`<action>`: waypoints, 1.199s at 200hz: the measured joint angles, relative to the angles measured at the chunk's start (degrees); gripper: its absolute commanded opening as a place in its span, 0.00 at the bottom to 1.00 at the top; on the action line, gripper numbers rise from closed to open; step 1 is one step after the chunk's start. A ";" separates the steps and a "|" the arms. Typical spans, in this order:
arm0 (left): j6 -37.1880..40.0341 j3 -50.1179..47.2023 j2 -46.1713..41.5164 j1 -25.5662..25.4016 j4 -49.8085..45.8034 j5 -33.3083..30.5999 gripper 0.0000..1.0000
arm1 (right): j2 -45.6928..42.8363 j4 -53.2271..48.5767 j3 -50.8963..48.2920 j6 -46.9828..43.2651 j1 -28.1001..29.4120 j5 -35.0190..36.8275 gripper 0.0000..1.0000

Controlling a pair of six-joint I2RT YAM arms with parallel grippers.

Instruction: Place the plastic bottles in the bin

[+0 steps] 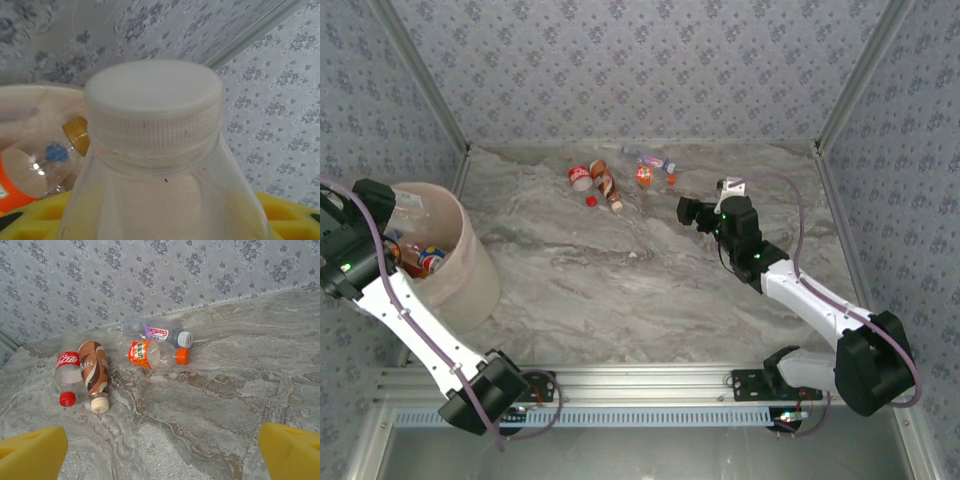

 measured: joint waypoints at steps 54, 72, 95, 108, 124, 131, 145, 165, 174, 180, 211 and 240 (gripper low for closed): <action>-1.81 -2.60 1.36 0.37 0.81 4.37 0.91 | 0.35 -0.48 0.74 0.00 0.33 0.24 1.00; -2.49 -2.60 2.25 0.37 0.59 5.07 0.97 | 0.42 -0.52 0.74 0.00 0.44 0.42 1.00; -2.51 -2.14 3.19 0.37 -0.79 5.97 0.98 | 0.50 -1.01 0.74 0.00 0.44 0.44 1.00; -2.49 -1.38 3.50 0.37 -1.40 6.47 0.98 | 0.59 -1.05 0.74 -0.02 0.44 0.44 1.00; -2.47 0.09 3.48 -0.09 -2.32 6.82 0.98 | 0.81 -1.07 0.74 -0.02 0.44 0.44 1.00; -2.47 0.76 3.43 -0.52 -2.40 6.95 0.98 | 0.96 -1.07 0.74 0.00 0.44 0.44 1.00; -2.45 1.64 3.32 -2.10 -2.40 7.17 0.98 | 1.22 -1.11 0.74 -0.02 0.52 0.42 1.00; -2.25 1.95 3.06 -5.49 -2.51 6.91 0.98 | 1.53 -1.22 0.74 -0.02 0.55 0.42 1.00; -2.03 2.16 3.06 -7.41 -2.78 6.51 0.98 | 1.64 -1.31 0.76 -0.02 0.55 0.39 1.00; -1.84 2.38 3.06 -8.76 -2.93 5.92 0.98 | 1.75 -1.33 0.76 -0.02 0.55 0.24 1.00; -0.72 4.28 3.06 -17.94 -3.69 1.77 0.98 | 2.43 -2.19 0.85 0.00 0.52 -0.85 1.00; 0.11 5.88 3.04 -27.28 -3.67 -2.34 0.98 | 2.97 -2.91 0.85 0.00 0.26 -2.01 1.00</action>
